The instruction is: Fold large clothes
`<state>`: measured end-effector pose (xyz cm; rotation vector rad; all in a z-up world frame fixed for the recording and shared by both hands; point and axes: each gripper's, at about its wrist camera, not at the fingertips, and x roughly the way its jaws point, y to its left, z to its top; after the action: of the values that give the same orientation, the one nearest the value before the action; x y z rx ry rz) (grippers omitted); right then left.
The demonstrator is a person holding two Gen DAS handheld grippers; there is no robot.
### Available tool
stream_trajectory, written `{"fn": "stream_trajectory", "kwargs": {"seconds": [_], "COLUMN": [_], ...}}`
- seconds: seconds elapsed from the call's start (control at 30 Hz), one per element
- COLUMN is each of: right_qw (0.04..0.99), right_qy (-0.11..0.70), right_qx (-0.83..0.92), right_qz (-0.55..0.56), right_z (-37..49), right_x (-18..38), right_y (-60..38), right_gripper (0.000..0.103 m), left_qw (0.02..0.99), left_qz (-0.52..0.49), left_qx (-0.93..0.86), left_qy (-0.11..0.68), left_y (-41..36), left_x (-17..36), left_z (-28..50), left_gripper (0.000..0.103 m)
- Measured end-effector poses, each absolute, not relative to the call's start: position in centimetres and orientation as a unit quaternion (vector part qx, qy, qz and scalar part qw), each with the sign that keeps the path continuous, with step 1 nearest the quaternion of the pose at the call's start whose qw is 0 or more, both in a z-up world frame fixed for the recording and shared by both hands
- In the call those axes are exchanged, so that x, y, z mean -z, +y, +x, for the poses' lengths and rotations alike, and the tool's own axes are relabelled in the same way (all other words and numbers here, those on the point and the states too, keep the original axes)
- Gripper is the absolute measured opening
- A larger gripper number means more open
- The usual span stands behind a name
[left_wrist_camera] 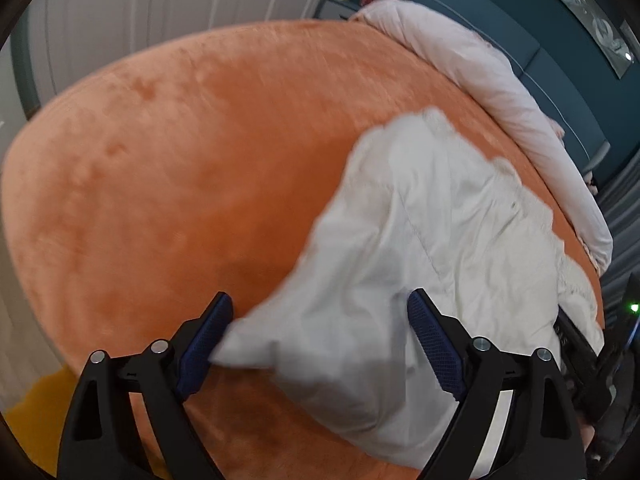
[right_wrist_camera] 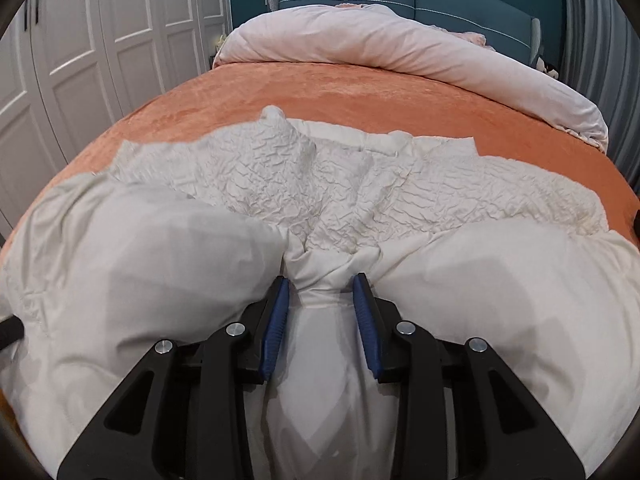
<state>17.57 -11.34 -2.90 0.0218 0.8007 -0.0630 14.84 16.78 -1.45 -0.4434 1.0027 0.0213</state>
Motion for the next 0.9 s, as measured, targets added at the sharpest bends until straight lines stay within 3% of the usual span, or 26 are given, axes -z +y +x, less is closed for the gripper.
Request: {"fn": "stream_trajectory", "kwargs": {"seconds": [0.13,0.27,0.3,0.33,0.4,0.53,0.67,0.9], "right_qw": [0.919,0.917,0.918,0.920,0.926,0.929,0.924,0.922], "right_qy": [0.393,0.398,0.395,0.389,0.371,0.358,0.367,0.372], "right_qx": [0.030,0.028,0.028,0.025,0.020,0.022,0.029,0.032], "right_qz": [0.010,0.019,0.028,0.039,0.059,0.087,0.106,0.102], "right_z": [17.8,17.6,16.9,15.8,13.3,9.5,9.6,12.4], "right_x": [3.2,2.1,1.2,0.3,-1.0,-1.9,-1.2,-0.3], "right_y": [-11.4,-11.8,-12.0,-12.2,-12.9,-14.3,-15.0,-13.9], "right_gripper": [0.032,0.031,0.031,0.032,0.032,0.033,0.032,0.033], "left_qw": [0.864,0.860,0.859,0.857,0.850,0.868,0.880,0.879], "left_qz": [-0.192,-0.205,-0.208,-0.214,-0.234,-0.194,-0.153,-0.123], "left_qx": [-0.012,-0.012,-0.008,0.004,0.039,0.048,0.057,0.055], "left_qy": [0.465,0.467,0.468,0.468,0.469,0.455,0.446,0.457], "left_y": [15.4,14.9,14.9,14.8,14.8,13.4,11.4,10.1], "left_x": [1.9,2.2,2.1,1.8,1.1,-1.3,-4.1,-5.7], "left_z": [15.4,16.3,16.5,16.7,17.0,17.0,16.8,17.0], "left_gripper": [0.096,0.097,0.089,0.069,0.049,0.021,0.012,0.009]}}
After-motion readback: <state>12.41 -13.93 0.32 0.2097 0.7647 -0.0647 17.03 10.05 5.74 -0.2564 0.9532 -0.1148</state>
